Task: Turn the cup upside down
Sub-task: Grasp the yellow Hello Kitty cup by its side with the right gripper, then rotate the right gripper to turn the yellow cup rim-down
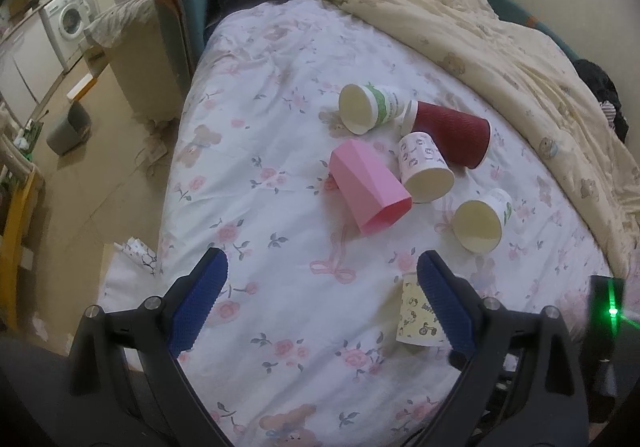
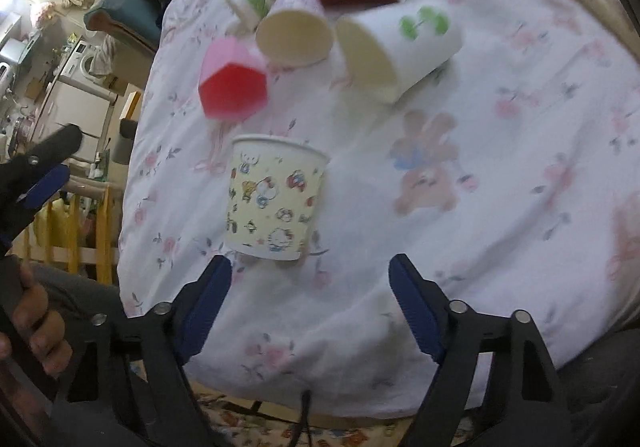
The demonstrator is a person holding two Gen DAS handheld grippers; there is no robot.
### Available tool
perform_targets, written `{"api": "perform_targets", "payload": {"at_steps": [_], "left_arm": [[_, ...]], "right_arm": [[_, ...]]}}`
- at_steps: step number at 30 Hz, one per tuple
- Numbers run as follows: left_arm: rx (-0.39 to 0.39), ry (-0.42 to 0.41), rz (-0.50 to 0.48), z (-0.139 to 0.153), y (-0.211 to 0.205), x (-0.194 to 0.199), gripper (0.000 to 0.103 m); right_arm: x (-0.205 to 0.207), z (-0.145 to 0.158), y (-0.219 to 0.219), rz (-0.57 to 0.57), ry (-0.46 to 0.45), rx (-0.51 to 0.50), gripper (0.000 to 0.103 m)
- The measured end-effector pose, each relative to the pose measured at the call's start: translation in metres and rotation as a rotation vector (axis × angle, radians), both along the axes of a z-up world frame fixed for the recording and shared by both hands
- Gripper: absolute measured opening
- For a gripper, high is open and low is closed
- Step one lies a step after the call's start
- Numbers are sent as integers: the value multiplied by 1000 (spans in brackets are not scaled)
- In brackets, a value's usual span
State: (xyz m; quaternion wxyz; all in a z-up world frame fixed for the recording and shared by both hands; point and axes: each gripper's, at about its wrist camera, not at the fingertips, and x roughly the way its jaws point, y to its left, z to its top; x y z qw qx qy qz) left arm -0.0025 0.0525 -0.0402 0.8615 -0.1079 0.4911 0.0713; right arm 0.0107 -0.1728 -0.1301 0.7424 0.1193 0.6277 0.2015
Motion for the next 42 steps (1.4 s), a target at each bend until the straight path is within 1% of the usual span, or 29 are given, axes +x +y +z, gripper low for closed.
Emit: {"api": "perform_targets", "payload": {"at_steps": [2,4,6,9,10,12,14,16,18,20,24,28,31,34,36,39,42], "left_arm": [[-19,5,9,-1,3,0,94],[-31,11,14,-2,4,1,94],[-23,17,12,-2,4,1,94],[-8,13,2,-1,2,1,94],[-7,14,-1,-1,2,1,94],[-9,17,-2,-2,2,2,94],[-14,17,-4,-2,2,2,94],[-19,13,-8,-2,2,2,94],[-4,14,-12,-2,0,2,94],[2,15,-18,-3,-2,3,94],[9,32,-33,-8,-9,4,94],[-6,44,-57,-11,-14,3,94],[-11,46,-70,-13,-18,3,94],[-31,39,-79,-13,-19,3,94],[-37,24,-89,-11,-21,2,94],[-49,6,-113,-10,-25,2,94],[-75,5,-152,-11,-31,3,94]], "right_arm": [[7,-5,6,-11,24,32,83],[14,-10,14,-12,42,42,82],[21,-16,25,-4,60,49,82],[29,-22,39,21,72,53,76],[30,-25,44,30,75,47,72],[32,-28,46,38,86,39,62],[33,-29,45,37,93,35,61],[31,-20,41,59,65,35,61],[29,-8,36,94,42,26,61],[27,9,26,106,7,17,61],[25,41,8,127,-54,32,61],[19,61,-4,166,-103,46,61],[14,63,-5,193,-149,45,61],[11,54,-8,194,-170,64,61],[11,50,-7,186,-170,64,61],[9,57,-2,215,-196,78,61],[7,53,1,226,-178,85,61]]}}
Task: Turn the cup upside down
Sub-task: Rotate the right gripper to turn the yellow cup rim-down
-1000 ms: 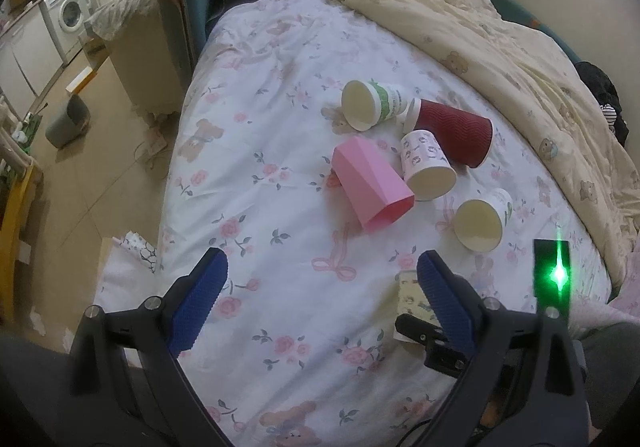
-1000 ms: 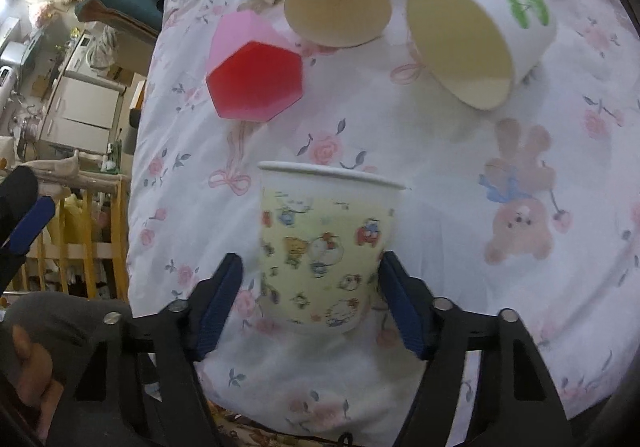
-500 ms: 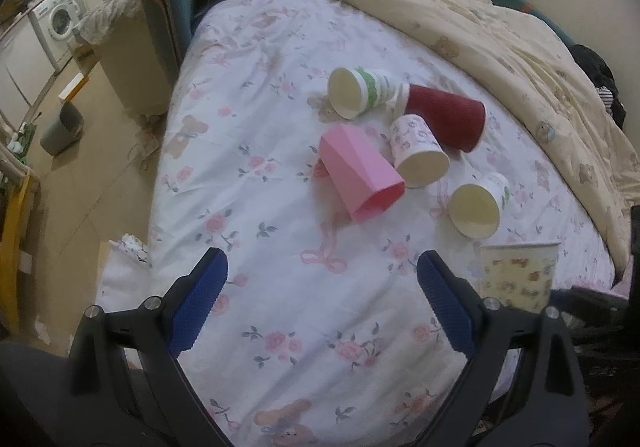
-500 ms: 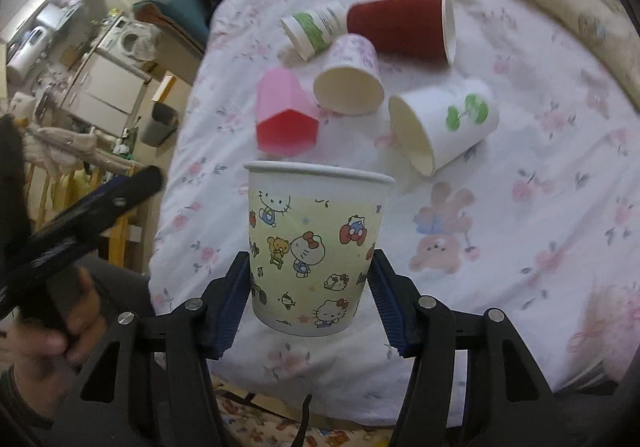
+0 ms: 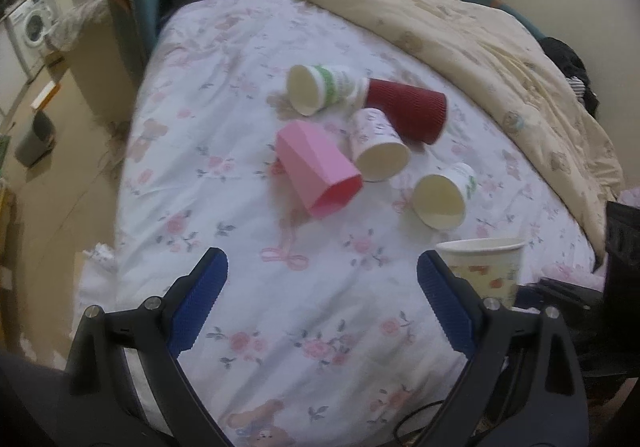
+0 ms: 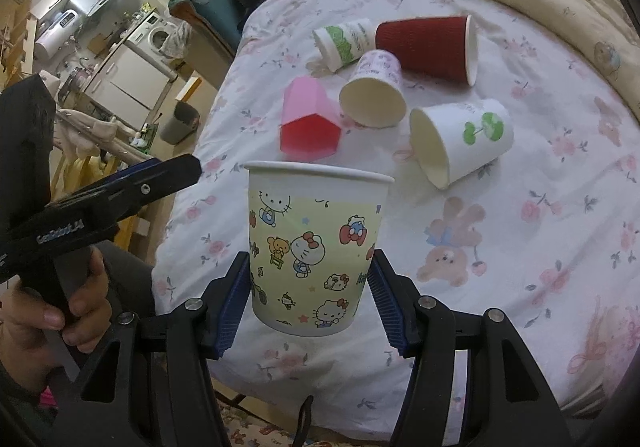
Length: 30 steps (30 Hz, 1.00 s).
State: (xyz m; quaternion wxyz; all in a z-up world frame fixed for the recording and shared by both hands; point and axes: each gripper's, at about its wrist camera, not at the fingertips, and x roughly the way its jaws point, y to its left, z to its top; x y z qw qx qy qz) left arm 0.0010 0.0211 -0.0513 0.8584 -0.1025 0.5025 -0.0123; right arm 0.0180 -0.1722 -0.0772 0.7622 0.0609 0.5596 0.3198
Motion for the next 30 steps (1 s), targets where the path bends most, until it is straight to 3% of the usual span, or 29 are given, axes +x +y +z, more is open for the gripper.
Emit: {"api": "perform_targets", "payload": {"at_steps": [7,10,12,19,30], "left_arm": [[-146,-46,-166,9,-25,-1,94],[-123,-41,-198,8,-36,0,94],[-100,-29,-194,4,-38,3,94],[-153,12,-111,-4,-14,8,94],[-117,39,-68,-11,-8,11,94]], "right_arm": [[0,-4,3,19,15,-1,61],[-4,-1,7,36,-3,-2,61],[-6,4,9,55,-21,23,60],[-12,11,10,71,-69,22,59],[-14,16,2,47,-76,34,59]]}}
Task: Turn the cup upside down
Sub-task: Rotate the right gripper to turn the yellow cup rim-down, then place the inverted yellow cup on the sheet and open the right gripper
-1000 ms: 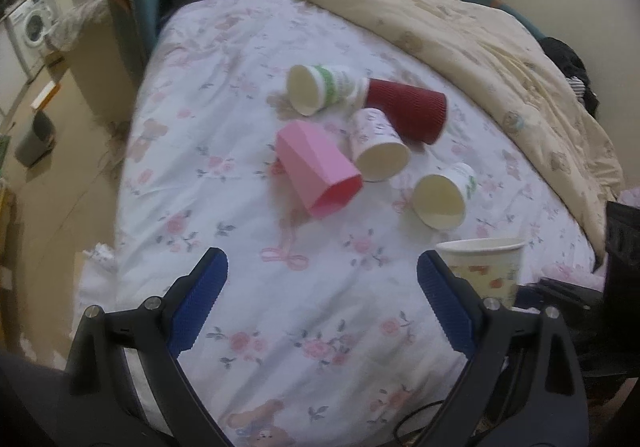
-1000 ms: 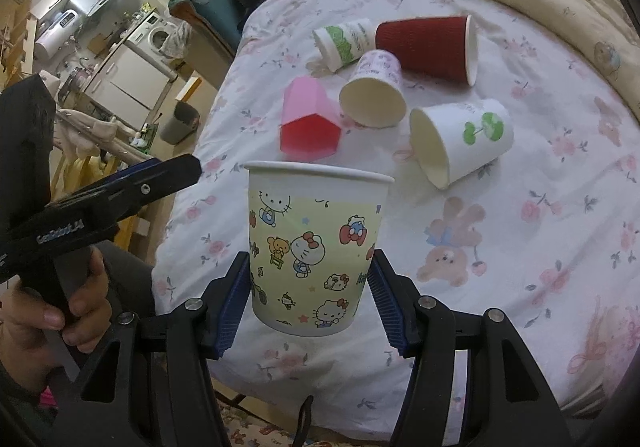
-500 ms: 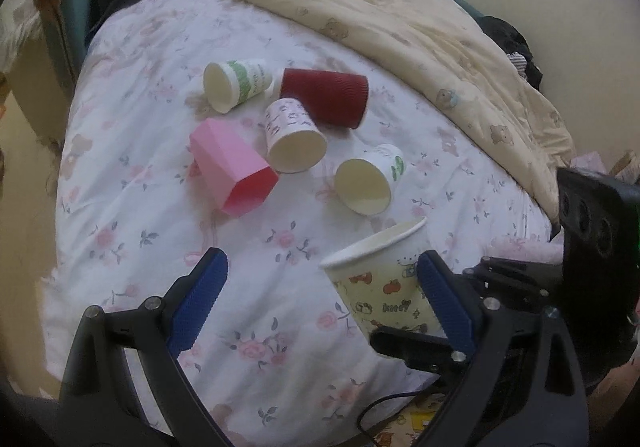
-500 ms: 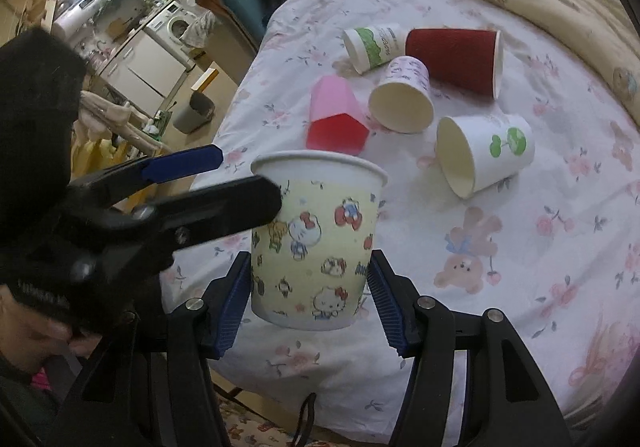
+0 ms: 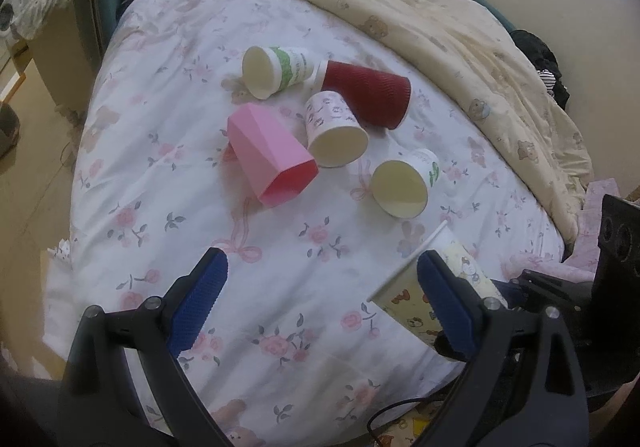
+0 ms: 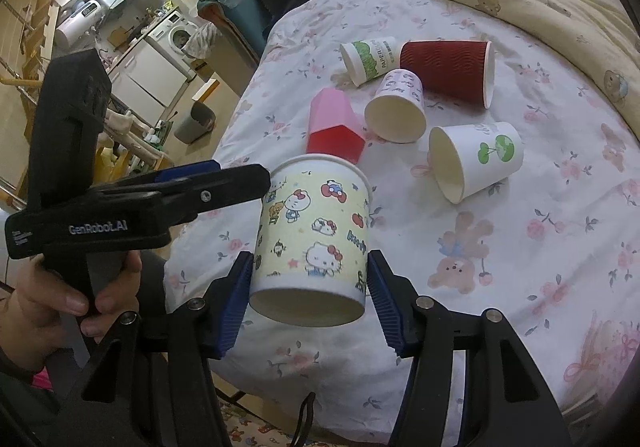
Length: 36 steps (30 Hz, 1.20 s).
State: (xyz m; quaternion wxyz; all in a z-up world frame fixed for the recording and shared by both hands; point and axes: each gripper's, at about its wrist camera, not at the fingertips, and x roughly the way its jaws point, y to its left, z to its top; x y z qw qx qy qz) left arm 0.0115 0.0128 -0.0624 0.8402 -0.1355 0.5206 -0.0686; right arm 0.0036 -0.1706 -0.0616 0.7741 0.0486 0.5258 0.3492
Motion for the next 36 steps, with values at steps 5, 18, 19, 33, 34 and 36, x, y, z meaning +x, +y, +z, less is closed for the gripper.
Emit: {"api": "perform_targets", "payload": {"at_steps": [5,18,19,33,34,36], "left_arm": [[38,-1,78,8,20,-7,94],[100,-8,212,19,64,-27,94],[111,-4,216,19,65,-28,94],[99,13,224,16,68,-27,94],[99,14,223,15,68,-27,94],[97,10,222,16,68,-28,94]], "right_arm": [[9,1,-6,-16,17,-38,59],[73,-54,39,114,206,-362,60],[77,-61,44,122,214,-388,60],[103,-76,78,115,217,-459,64],[104,-75,76,107,222,-452,71],[106,-73,76,86,221,-440,89]]}}
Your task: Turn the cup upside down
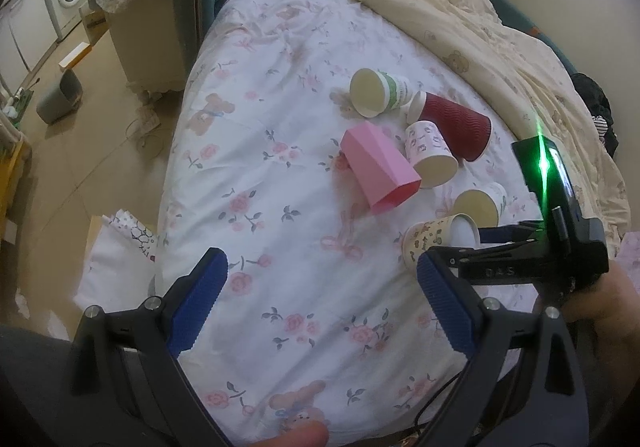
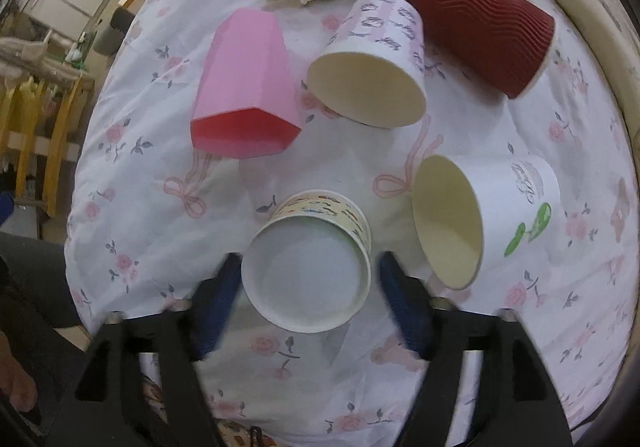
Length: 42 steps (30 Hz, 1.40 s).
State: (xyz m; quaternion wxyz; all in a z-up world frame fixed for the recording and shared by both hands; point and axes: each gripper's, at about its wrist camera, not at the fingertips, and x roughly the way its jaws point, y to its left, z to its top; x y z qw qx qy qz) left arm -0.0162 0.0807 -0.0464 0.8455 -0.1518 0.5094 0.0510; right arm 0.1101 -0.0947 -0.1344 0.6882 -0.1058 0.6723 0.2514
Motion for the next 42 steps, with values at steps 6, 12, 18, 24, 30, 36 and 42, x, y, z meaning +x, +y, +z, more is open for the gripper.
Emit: {"api": "perform_targets", "payload": {"at_steps": [6,12,18,24,30,36,42], "left_arm": [[19,-24,5,4,-1,-6,94],[41,-51,-15,4,-17,-17,94],[95,-112,-50,8,-41,-32,94],[136,-165,-85,7,-65,-44,94],[202,-205,-88,9,-76,-44,96],[214,-200,-84,6,-75,-44,98],[199,-200,-74,5,-74,-43,103]], "right_arm": [[-19,39,-29,-75,-85,151,99],[-63,85,-74,-188,-256,270,103],[-108,93,-98,-287,-395,275,103],[-131,80,-107,-353,-487,211,103],[-133,79,-108,-360,-527,208,103],[-130,74,-112,-386,-506,202,103],[-133,75,-110,-376,-514,203,103]]}}
